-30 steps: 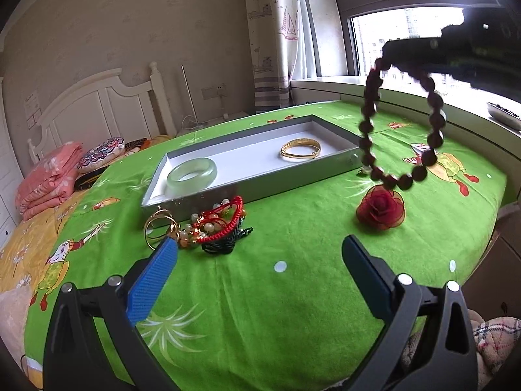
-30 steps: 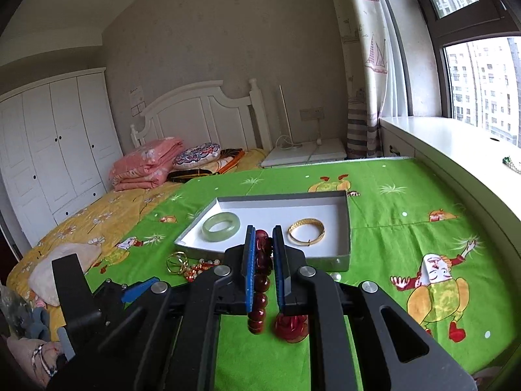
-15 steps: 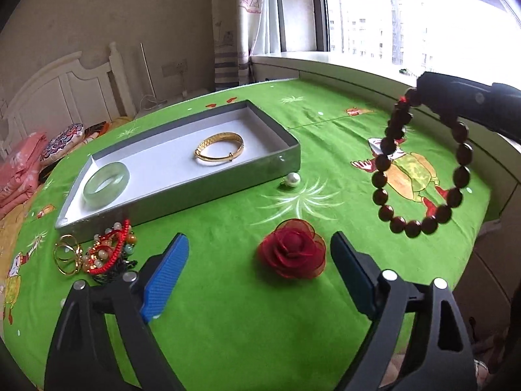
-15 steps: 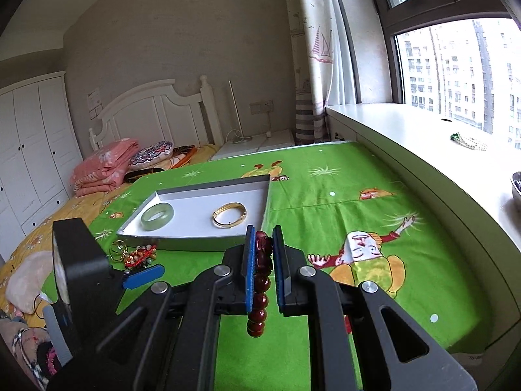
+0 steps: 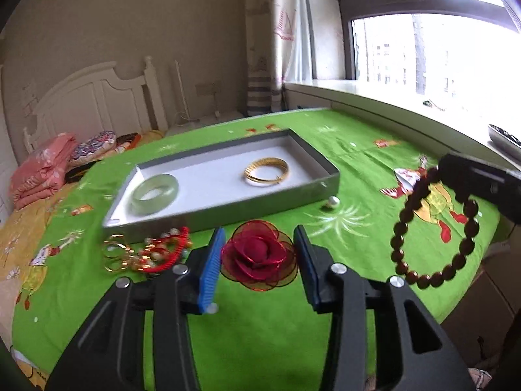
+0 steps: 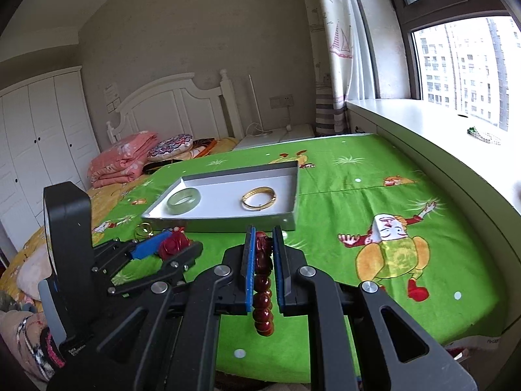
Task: Organize jewelry
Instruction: 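Grasp the red flower charm with the left tool, then set the red flower on the jade bangle while the right tool drops the beads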
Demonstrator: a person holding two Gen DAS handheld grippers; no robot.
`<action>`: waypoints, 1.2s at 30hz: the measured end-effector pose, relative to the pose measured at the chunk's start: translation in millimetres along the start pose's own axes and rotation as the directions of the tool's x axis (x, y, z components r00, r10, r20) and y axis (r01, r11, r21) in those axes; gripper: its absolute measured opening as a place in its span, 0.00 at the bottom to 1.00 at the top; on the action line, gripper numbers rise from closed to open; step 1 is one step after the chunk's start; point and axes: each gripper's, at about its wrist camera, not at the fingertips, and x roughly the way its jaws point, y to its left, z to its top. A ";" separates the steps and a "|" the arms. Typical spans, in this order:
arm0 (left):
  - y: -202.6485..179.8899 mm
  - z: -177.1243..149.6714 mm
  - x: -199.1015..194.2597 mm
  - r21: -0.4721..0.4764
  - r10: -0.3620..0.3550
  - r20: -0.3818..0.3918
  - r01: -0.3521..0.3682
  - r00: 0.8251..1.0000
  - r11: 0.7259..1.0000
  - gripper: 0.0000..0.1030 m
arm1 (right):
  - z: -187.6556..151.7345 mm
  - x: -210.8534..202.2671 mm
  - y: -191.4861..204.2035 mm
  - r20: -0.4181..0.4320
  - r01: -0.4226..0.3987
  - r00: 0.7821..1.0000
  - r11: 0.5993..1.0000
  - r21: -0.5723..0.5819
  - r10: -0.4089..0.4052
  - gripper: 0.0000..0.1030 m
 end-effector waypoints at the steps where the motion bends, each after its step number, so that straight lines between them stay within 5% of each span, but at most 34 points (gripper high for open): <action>1: 10.0 0.3 -7.8 -0.020 0.033 0.028 -0.033 0.999 0.999 0.41 | 0.1 1.1 5.7 -0.005 -0.021 1.000 1.000 0.002 0.021 0.12; 7: 54.3 1.5 -39.9 -0.098 0.171 0.097 -0.162 0.980 0.982 0.41 | -3.4 14.9 42.2 -0.032 -0.074 0.997 0.997 -0.024 0.073 0.12; 13: 84.9 -8.2 -64.8 -0.150 0.241 0.107 -0.224 0.965 0.963 0.41 | -5.7 21.2 84.3 -0.051 -0.011 0.999 0.992 -0.129 0.005 0.12; 20: 100.6 -17.3 -75.2 -0.177 0.240 0.090 -0.222 0.967 0.959 0.41 | -5.7 21.1 112.6 -0.018 0.054 0.998 0.973 -0.224 -0.059 0.12; 36: 96.7 -19.2 -90.6 -0.186 0.189 0.133 -0.163 0.973 0.969 0.41 | -3.7 23.2 106.9 -0.023 0.081 0.996 0.975 -0.205 -0.088 0.12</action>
